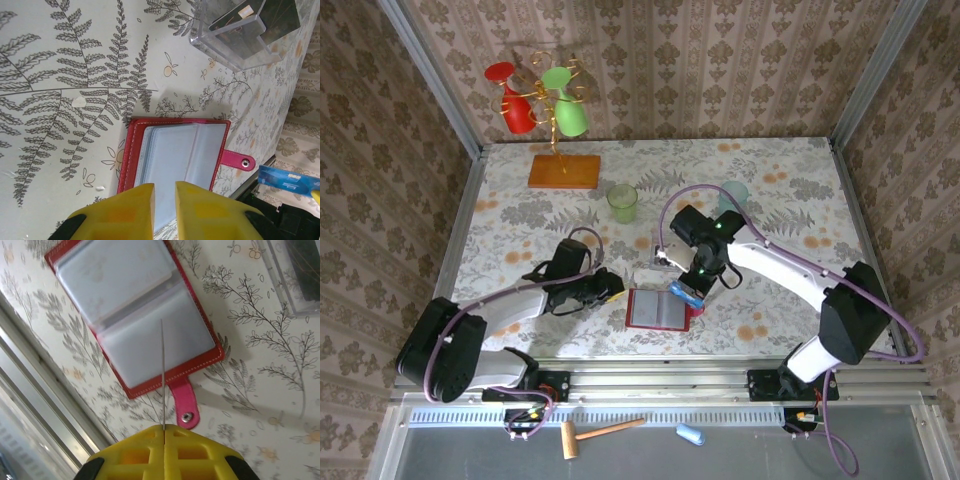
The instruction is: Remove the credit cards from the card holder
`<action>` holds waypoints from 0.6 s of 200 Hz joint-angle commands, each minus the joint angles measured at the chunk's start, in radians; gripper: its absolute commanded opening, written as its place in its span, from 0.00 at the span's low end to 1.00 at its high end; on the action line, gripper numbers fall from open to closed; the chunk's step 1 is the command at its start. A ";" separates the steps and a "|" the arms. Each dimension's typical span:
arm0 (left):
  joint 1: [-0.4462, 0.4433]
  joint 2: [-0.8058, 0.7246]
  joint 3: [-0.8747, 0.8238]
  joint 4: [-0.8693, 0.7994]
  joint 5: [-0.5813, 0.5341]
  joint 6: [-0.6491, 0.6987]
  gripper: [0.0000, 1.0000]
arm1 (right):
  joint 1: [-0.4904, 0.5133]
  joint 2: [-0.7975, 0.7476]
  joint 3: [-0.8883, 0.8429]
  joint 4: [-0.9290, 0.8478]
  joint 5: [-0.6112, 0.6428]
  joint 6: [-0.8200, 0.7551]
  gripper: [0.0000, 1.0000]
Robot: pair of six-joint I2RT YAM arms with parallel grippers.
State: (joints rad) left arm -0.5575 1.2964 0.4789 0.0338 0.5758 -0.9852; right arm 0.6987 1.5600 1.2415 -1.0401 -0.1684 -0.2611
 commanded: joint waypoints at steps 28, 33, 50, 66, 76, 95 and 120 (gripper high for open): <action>0.013 -0.055 -0.033 -0.031 -0.020 0.023 0.19 | -0.003 0.076 0.142 -0.155 0.060 -0.278 0.00; 0.013 -0.058 -0.035 -0.032 -0.021 0.021 0.19 | -0.009 0.086 0.155 -0.163 0.059 -0.290 0.00; 0.014 -0.073 -0.042 -0.034 -0.025 0.018 0.20 | -0.028 0.121 0.211 -0.187 0.059 -0.322 0.00; 0.014 -0.083 -0.046 -0.034 -0.032 0.014 0.20 | -0.054 0.152 0.262 -0.203 0.051 -0.349 0.00; 0.016 -0.086 -0.048 -0.036 -0.037 0.011 0.20 | -0.066 0.170 0.290 -0.215 0.047 -0.366 0.00; 0.016 -0.087 -0.046 -0.036 -0.042 0.007 0.20 | -0.094 0.209 0.353 -0.234 0.035 -0.398 0.00; 0.020 -0.083 -0.040 -0.037 -0.049 0.008 0.20 | -0.128 0.267 0.451 -0.262 0.020 -0.430 0.00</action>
State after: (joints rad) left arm -0.5480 1.2266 0.4511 0.0212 0.5442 -0.9825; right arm 0.5968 1.7786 1.6035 -1.2297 -0.1352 -0.6231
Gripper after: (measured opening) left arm 0.197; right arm 0.038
